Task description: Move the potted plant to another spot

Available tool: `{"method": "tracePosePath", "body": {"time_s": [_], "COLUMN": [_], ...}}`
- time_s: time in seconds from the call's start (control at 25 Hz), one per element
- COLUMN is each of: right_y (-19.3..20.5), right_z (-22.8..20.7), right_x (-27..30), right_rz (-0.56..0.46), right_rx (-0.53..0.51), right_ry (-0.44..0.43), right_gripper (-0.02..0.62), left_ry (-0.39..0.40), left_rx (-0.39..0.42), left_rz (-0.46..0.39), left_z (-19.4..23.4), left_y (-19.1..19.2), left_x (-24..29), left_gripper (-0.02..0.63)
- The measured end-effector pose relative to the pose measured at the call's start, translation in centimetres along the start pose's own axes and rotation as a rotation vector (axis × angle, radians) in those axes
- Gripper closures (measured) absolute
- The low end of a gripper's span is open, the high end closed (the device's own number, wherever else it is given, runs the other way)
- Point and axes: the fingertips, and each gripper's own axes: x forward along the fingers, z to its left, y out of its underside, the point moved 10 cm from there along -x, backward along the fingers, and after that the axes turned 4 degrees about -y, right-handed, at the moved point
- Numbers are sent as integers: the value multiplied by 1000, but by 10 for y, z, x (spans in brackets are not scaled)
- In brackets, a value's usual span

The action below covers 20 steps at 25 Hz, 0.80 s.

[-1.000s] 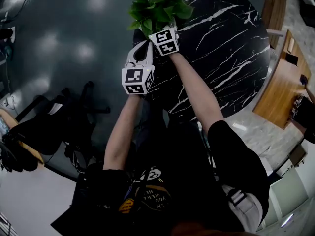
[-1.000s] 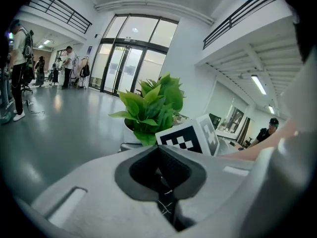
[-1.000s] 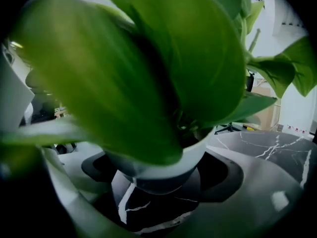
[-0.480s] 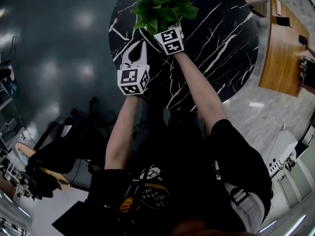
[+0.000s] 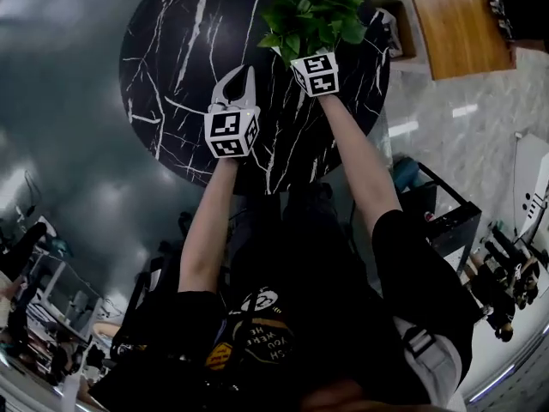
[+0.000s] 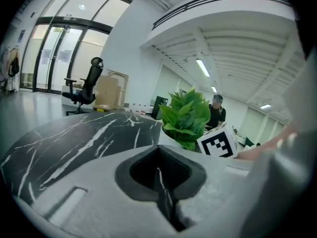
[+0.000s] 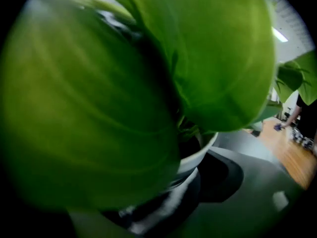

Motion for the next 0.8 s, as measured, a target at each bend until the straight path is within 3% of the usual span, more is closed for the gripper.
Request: {"method": "tracePosePath", "body": {"time_s": [0.16, 0.36, 0.56, 0.72, 0.8], "right_y": [28, 54, 63, 73, 81], "right_z": [-75, -135, -146, -134, -123], "right_x": [-59, -114, -124, -130, -143], "right_rz": [-15, -27, -31, -15, -6], "right_rx": [96, 163, 140, 121, 138], "right_ry": [150, 258, 219, 167, 159], "right_gripper": [115, 115, 121, 75, 82], "left_ry": [84, 141, 168, 172, 166], "left_rx": [58, 96, 116, 135, 144], "left_rz": [27, 61, 91, 101, 107], "left_z": [-40, -73, -92, -97, -97], "left_y": [-9, -9, -5, -7, -7], "left_x": [25, 42, 51, 48, 43], "left_gripper": [603, 603, 603, 603, 603]}}
